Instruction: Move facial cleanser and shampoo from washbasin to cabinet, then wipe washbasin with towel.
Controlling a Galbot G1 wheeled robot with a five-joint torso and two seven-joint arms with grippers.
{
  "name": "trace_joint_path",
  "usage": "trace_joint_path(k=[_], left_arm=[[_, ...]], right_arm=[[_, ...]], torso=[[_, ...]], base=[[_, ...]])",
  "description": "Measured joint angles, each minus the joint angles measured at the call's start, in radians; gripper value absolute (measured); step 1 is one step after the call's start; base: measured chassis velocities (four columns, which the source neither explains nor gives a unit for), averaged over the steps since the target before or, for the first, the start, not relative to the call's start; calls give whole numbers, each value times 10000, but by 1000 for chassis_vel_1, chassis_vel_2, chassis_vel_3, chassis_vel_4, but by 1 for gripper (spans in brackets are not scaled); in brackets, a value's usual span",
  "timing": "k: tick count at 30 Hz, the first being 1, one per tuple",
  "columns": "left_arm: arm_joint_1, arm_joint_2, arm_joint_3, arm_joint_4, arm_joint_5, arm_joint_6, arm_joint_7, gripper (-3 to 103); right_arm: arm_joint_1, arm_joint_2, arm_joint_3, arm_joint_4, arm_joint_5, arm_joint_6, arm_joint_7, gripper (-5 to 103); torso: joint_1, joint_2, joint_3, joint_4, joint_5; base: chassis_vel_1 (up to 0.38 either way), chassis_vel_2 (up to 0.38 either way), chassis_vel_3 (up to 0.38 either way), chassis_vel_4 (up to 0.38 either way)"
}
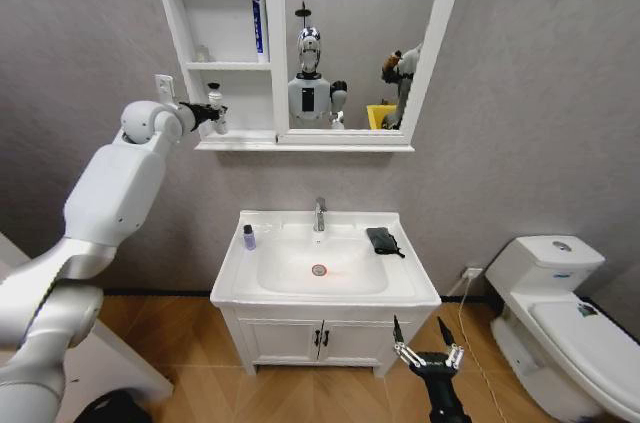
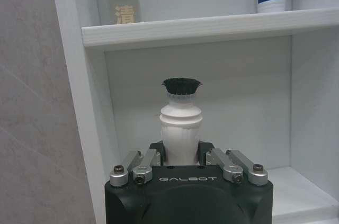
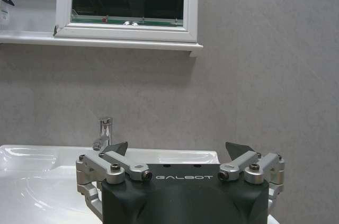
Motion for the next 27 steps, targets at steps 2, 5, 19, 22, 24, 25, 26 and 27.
trace_joint_path(k=[2, 5, 19, 22, 24, 25, 26, 27], left_arm=[[-290, -414, -32, 796, 438, -252, 97, 32], [-414, -649, -125, 1248, 736, -377, 146, 32], [-461, -1189, -337, 2248, 1055, -1162, 141, 52], [-352, -1044, -348, 1915, 1046, -1148, 111, 62], [-211, -883, -351, 1601, 1046, -1138, 55, 74], [-211, -883, -351, 1601, 1046, -1138, 55, 74], [60, -647, -361, 1039, 980, -1130, -26, 79], [357, -407, -370, 437, 760, -1086, -128, 85]], right_arm=[[6, -32, 34, -38, 72, 12, 0, 100], [9, -48, 52, -97, 104, 32, 1, 100], [20, -74, 3, -122, 208, -3, 4, 100], [1, -79, 9, -122, 208, 13, 1, 100], [0, -75, 8, -122, 209, 18, 0, 100], [0, -75, 8, -122, 209, 18, 0, 100], [1, -62, -1, -124, 209, 24, 0, 100], [4, -49, -17, -130, 205, 30, -2, 100]], torso=[[0, 1, 0, 0, 1], [1, 0, 0, 0, 1], [0, 0, -1, 0, 1], [0, 0, -2, 0, 1], [-1, 1, -2, 1, 1], [-1, 1, -2, 1, 1], [-1, 1, -2, 3, -1], [-1, 1, -2, 4, -2]], base=[[0, 0, 0, 0], [0, 0, 0, 0], [0, 0, 0, 0], [0, 0, 0, 0], [0, 0, 0, 0], [0, 0, 0, 0], [0, 0, 0, 0], [0, 0, 0, 0]])
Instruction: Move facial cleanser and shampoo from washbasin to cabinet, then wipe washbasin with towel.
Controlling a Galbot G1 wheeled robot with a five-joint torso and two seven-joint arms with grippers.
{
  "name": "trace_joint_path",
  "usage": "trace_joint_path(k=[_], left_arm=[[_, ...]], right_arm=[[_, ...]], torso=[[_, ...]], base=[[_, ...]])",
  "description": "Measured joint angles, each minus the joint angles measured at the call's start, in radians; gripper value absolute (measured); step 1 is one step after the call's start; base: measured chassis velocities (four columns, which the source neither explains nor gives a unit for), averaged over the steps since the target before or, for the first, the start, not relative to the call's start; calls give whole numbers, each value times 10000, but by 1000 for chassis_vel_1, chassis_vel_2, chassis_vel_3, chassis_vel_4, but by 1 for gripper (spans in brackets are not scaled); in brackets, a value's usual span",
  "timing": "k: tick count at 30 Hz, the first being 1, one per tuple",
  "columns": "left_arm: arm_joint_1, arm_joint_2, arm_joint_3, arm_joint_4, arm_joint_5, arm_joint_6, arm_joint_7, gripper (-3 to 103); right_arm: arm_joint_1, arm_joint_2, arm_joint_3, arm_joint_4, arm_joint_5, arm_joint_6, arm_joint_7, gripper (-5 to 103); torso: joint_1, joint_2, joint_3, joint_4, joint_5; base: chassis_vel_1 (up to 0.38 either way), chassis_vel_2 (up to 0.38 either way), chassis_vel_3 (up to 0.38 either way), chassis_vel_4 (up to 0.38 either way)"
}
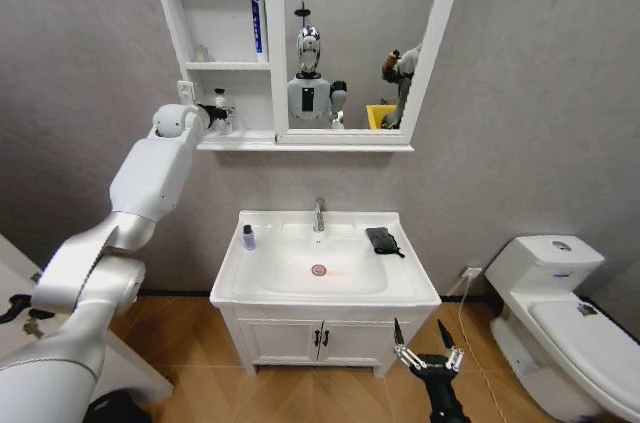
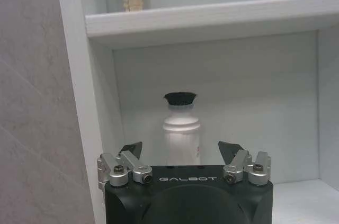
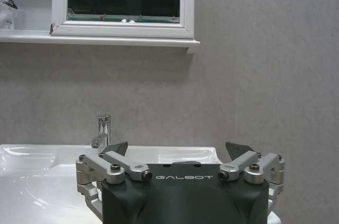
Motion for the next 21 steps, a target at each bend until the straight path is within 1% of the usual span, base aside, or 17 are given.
trace_joint_path(k=[1, 3, 4, 6, 8, 9, 10, 11, 12, 13, 15, 16, 17, 18, 19, 20, 21], left_arm=[[0, 0, 0, 0, 0, 0, 0, 85], [788, 592, -173, -1393, -522, 9, -57, 94], [788, 592, -173, -1393, -522, 9, -57, 94], [1770, 1199, -503, -2859, -921, -27, -69, 100], [1860, 1253, -528, -2984, -970, -28, -79, 100], [3221, 1961, -887, -4519, -1517, -157, -325, 100], [3221, 1961, -887, -4519, -1517, -157, -325, 100], [3814, 2242, -1038, -5009, -1612, -273, -424, 100], [3814, 2242, -1038, -5009, -1612, -273, -424, 100], [4662, 2580, -1243, -5619, -1661, -615, -567, 100], [6316, 2762, -1614, -6474, -1619, -1887, -1356, 100], [6316, 2762, -1614, -6474, -1619, -1887, -1356, 100], [7322, 2574, -1620, -6695, -1470, -2758, -2174, 100], [7322, 2574, -1620, -6695, -1470, -2758, -2174, 100], [7644, 2485, -1596, -6720, -1379, -3011, -2380, 100], [8731, 2054, -1569, -6682, -685, -3746, -2779, 100], [8731, 2054, -1569, -6682, -685, -3746, -2779, 100]], right_arm=[[0, 0, 0, 0, 0, 0, 0, 100], [16, 30, -45, -17, -15, 3, 0, 100], [16, 30, -45, -17, -15, 3, 0, 100], [33, 39, -91, -18, -35, -1, 0, 100], [34, 40, -92, -18, -37, -2, 0, 100], [44, 32, -109, -46, -68, -11, 1, 100], [44, 32, -109, -46, -68, -11, 1, 100], [44, 31, -116, -71, -85, -12, 1, 100], [44, 31, -116, -71, -85, -12, 1, 100], [39, 29, -124, -96, -113, -11, 3, 100], [31, 53, -151, -149, -172, 10, 24, 100], [31, 53, -151, -149, -172, 10, 24, 100], [26, 65, -170, -166, -201, 18, 35, 100], [26, 65, -170, -166, -201, 18, 35, 100], [27, 70, -174, -169, -207, 20, 39, 100], [25, 84, -195, -179, -242, 25, 46, 100], [25, 84, -195, -179, -242, 25, 46, 100]], torso=[[0, 0, 0, 0, 0], [0, 0, 0, -3, 1], [0, 0, 0, -3, 1], [-1, 0, 0, 3, -2], [-1, 0, 0, 1, -2], [-3, 1, -1, -6, 1], [-3, 1, -1, -6, 1], [-3, 1, -1, -4, 0], [-3, 1, -1, -4, 0], [-2, 0, 0, 4, -5], [-4, 2, -2, 3, 4], [-4, 2, -2, 3, 4], [-4, 2, -2, 0, 3], [-4, 2, -2, 0, 3], [-5, 2, -2, -3, -2], [-1, 2, 0, -6, -4], [-1, 2, 0, -6, -4]], base=[[0, 0, 0, 0], [0, 0, 0, 0], [0, 0, 0, 0], [0, 0, 0, 0], [0, 0, 0, 0], [0, 0, 0, 0], [0, 0, 0, 0], [0, 0, 0, 0], [0, 0, 0, 0], [0, 0, 0, 0], [0, 0, 0, 0], [0, 0, 0, 0], [0, 0, 0, 0], [0, 0, 0, 0], [0, 0, 0, 0], [0, 0, 0, 0], [0, 0, 0, 0]])
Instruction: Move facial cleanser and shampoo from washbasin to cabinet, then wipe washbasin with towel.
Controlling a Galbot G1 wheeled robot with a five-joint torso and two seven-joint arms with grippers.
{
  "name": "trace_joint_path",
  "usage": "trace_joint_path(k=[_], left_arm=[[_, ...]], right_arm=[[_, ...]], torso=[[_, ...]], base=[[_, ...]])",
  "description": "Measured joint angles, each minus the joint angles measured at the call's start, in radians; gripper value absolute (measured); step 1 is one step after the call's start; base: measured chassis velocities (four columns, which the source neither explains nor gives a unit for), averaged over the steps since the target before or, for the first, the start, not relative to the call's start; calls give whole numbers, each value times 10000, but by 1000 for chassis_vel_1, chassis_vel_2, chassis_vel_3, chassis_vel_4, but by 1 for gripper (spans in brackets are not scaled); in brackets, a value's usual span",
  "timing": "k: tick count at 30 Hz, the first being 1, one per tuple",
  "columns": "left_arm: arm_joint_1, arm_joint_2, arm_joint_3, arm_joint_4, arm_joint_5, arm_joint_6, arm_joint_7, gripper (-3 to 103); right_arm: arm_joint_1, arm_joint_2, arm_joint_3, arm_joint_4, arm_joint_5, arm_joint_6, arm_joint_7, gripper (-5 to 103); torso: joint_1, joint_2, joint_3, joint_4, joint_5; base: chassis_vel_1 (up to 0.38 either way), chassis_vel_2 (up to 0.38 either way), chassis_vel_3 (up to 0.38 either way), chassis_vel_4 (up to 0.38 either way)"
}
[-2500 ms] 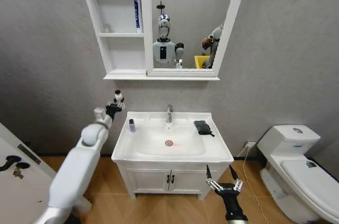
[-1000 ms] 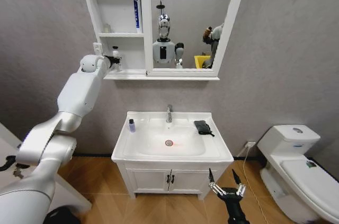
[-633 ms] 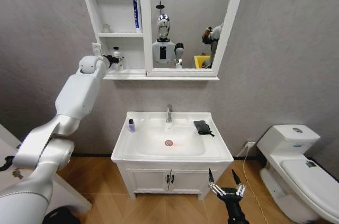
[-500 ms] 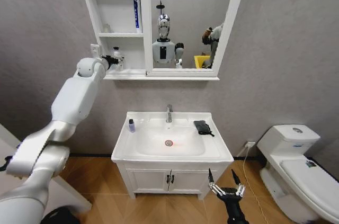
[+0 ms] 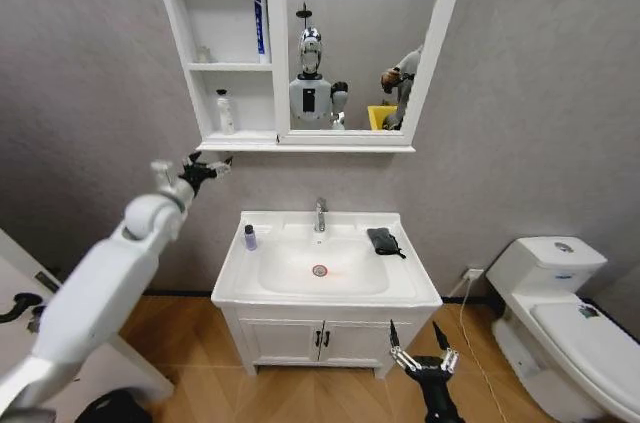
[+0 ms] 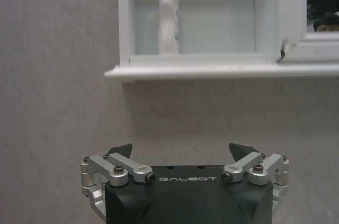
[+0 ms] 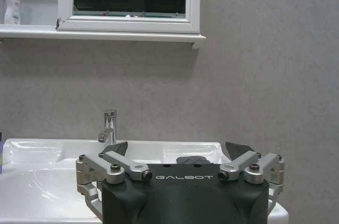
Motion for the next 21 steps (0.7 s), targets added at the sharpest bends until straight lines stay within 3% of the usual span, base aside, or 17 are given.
trace_joint_path(k=[4, 11, 14, 21], left_arm=[[1306, -989, 139, 720, 1570, -941, 397, 100], [1269, -1915, 426, 2043, 2362, -1274, 769, 100], [853, -2479, 531, 3322, 2915, -1493, 1083, 100], [292, -3183, 588, 4747, 3583, -1647, 1316, 100]], right_arm=[[3, -28, -7, 3, -62, 0, 4, 100], [-80, -87, 149, 70, -21, 160, 8, 100], [-241, -128, 252, 59, 63, 370, 30, 100], [-295, -100, 293, 29, 190, 487, 103, 100]], torso=[[-1, -1, 0, 4, 3], [0, -1, 0, 3, 6], [1, -1, 0, 4, 6], [1, -2, 0, 4, 7]], base=[[0, 0, 0, 0], [0, 0, 0, 0], [0, 0, 0, 0], [0, 0, 0, 0]])
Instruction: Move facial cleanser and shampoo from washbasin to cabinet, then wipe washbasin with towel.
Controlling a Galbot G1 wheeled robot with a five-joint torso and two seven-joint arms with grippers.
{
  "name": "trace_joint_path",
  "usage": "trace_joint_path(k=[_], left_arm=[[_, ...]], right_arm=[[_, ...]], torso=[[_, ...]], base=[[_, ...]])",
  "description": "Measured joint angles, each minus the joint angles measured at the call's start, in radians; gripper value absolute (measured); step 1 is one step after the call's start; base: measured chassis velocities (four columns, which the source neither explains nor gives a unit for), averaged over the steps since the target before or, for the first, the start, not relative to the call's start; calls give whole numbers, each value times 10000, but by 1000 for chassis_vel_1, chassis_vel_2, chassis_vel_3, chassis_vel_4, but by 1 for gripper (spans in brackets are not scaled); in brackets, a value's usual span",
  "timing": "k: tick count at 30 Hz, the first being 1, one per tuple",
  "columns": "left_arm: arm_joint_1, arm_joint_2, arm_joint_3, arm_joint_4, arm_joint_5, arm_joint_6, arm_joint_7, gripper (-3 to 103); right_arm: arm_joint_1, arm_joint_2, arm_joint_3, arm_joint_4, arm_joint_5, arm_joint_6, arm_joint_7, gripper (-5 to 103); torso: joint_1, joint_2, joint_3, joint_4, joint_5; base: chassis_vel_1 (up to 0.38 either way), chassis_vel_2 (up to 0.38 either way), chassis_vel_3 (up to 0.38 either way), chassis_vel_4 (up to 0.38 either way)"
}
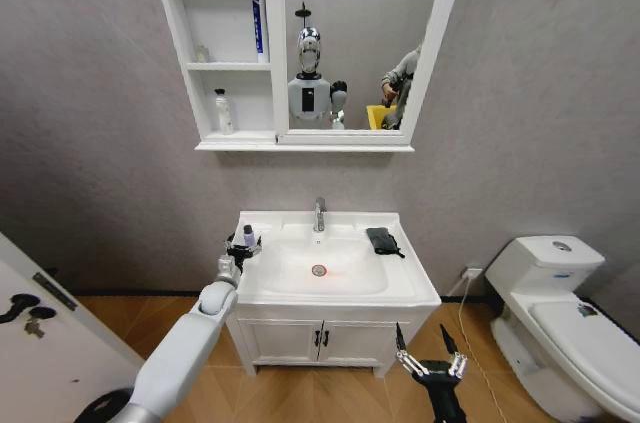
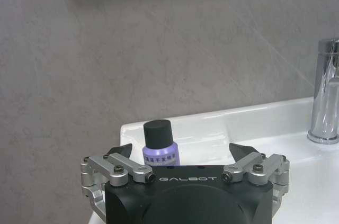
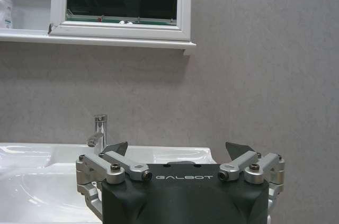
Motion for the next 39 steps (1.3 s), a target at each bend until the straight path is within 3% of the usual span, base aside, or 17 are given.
trace_joint_path(k=[7, 12, 14, 17, 18, 20, 27, 32, 34, 37, 39], left_arm=[[-472, -563, -46, 873, 154, -39, 57, 100], [-692, -687, -108, 1163, 120, 7, -87, 89], [-773, -732, -204, 1266, 39, 29, -314, 78], [-806, -732, -274, 1355, -35, 51, -414, 71], [-806, -732, -274, 1355, -35, 51, -414, 71], [-882, -796, -313, 1549, -29, 52, -425, 81], [-1200, -1078, -383, 2111, 6, 62, -387, 92], [-1336, -1168, -450, 2272, 49, 124, -210, 76], [-1383, -1184, -483, 2333, 44, 206, -204, 65], [-1388, -1176, -497, 2351, 44, 211, -204, 59], [-1382, -1139, -543, 2366, 36, 197, -204, 48]], right_arm=[[40, -123, 110, -26, 152, 22, 20, 100], [82, -120, 65, -109, 175, 35, 37, 100], [103, -118, 58, -124, 184, 35, 38, 100], [137, -138, 65, -163, 214, 35, 38, 100], [137, -138, 65, -163, 214, 35, 38, 100], [168, -145, 73, -198, 238, 34, 39, 100], [194, -141, 103, -245, 257, 19, 39, 100], [203, -122, 117, -281, 264, 15, 38, 100], [204, -99, 114, -288, 264, 14, 35, 100], [203, -97, 111, -288, 267, 12, 33, 100], [199, -92, 105, -283, 283, 2, 26, 100]], torso=[[0, 0, 0, -1, -1], [0, -1, 1, 0, -1], [0, 0, 0, 0, -3], [0, 0, 1, 2, -2], [0, 0, 1, 2, -2], [0, 0, 0, 3, -2], [0, 0, 1, -1, -2], [1, 0, 0, 0, -2], [1, 0, 1, 0, -2], [0, 0, 1, 1, -2], [0, 0, 1, 0, -3]], base=[[0, 0, 0, 0], [0, 0, 0, 0], [0, 0, 0, 0], [0, 0, 0, 0], [0, 0, 0, 0], [0, 0, 0, 0], [0, 0, 0, 0], [0, 0, 0, 0], [0, 0, 0, 0], [0, 0, 0, 0], [0, 0, 0, 0]])
